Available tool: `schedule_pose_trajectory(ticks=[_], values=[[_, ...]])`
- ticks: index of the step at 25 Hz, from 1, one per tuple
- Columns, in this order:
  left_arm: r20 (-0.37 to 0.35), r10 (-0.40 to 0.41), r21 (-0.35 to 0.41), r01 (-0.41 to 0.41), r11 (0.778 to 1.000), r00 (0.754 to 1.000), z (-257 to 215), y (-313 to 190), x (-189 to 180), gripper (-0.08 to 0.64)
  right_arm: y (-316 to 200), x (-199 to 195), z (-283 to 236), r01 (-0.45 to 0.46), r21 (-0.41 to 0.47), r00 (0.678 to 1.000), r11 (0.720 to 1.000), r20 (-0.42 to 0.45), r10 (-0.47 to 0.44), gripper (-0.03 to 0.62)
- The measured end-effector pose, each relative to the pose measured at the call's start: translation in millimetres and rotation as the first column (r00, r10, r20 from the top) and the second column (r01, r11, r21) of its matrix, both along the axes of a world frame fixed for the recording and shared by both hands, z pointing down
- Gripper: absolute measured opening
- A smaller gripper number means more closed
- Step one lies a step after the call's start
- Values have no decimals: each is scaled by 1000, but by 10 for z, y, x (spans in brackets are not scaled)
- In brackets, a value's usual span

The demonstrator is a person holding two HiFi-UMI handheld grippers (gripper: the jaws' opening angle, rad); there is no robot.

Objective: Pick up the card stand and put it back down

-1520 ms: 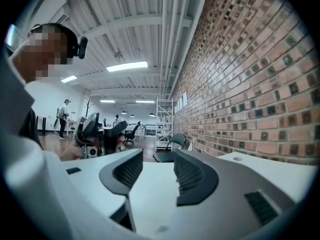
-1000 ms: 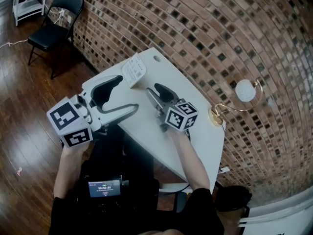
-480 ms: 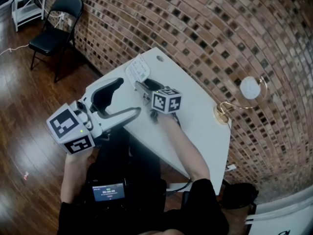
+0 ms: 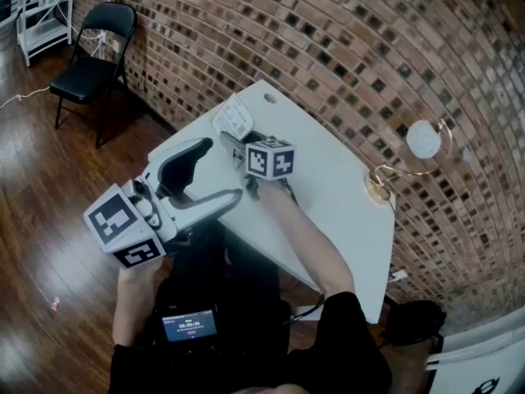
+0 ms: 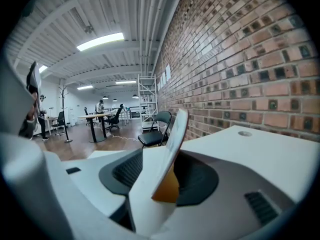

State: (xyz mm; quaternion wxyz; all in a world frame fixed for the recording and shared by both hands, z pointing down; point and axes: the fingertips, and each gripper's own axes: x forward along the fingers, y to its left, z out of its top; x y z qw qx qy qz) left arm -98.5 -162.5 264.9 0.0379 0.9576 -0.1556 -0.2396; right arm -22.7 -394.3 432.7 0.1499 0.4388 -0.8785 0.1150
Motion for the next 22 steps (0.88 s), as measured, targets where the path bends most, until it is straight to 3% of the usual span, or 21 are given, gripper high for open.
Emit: schedule_pose_trajectory(ticks=[2,10,16,22], values=[[2,2,1,-2,1000,1000,-5,6,1,374,-20,-2,-21,-9,7,1000,1000,0,9,218],[8,16,8,-16,1000,1000,-12,42,15,374,-85,69,-43,-46,21,999,999,12,45,86],[13,21,10,-22,1000,1000,-9,45,38,374,-54,68,-73,-24,18,999,1000,24,24,31],[18,25,7,-25,1000,1000,3,47,45,374,53,48,-112,25,1,998,1000,64,-25,29]])
